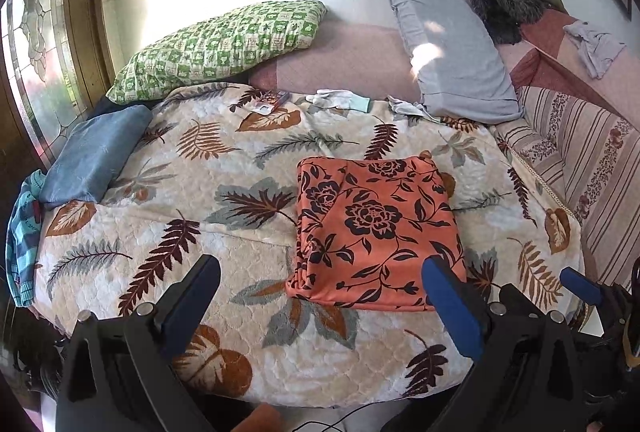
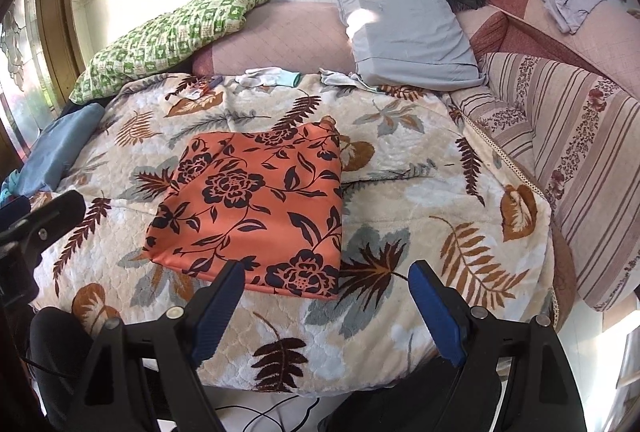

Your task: Fold small clothes

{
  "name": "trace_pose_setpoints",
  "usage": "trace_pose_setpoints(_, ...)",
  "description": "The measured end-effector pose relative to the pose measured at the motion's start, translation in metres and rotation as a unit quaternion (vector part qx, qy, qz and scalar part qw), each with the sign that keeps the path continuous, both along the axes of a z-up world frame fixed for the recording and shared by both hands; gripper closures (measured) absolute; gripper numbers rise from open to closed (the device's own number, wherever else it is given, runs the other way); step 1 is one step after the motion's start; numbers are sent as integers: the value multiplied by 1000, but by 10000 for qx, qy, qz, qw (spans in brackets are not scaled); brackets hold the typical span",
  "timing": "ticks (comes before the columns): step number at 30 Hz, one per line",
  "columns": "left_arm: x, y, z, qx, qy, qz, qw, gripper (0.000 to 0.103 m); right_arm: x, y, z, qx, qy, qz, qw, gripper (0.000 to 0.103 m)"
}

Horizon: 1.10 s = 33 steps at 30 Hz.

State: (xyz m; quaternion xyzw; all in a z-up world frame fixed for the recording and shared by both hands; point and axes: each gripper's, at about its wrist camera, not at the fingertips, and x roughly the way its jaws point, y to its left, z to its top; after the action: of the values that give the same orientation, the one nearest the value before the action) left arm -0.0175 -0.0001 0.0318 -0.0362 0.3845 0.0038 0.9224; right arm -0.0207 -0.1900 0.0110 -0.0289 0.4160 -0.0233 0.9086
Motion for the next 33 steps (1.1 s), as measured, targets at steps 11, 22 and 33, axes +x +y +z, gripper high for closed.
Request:
trace_pose_setpoints(11,9,-1,-5,2,116,-4,9999,3,7,2,-5,17,24,19,10000,17)
trace_pose_setpoints(22,24,-3,-12,-20,228,-14,9997,3,17,3,-13,2,100,62,9999,17)
trace_pose_setpoints(33,38,-5,-18,-50,325,-69,9994,3,28,2,-20,53,188,73,9998,17)
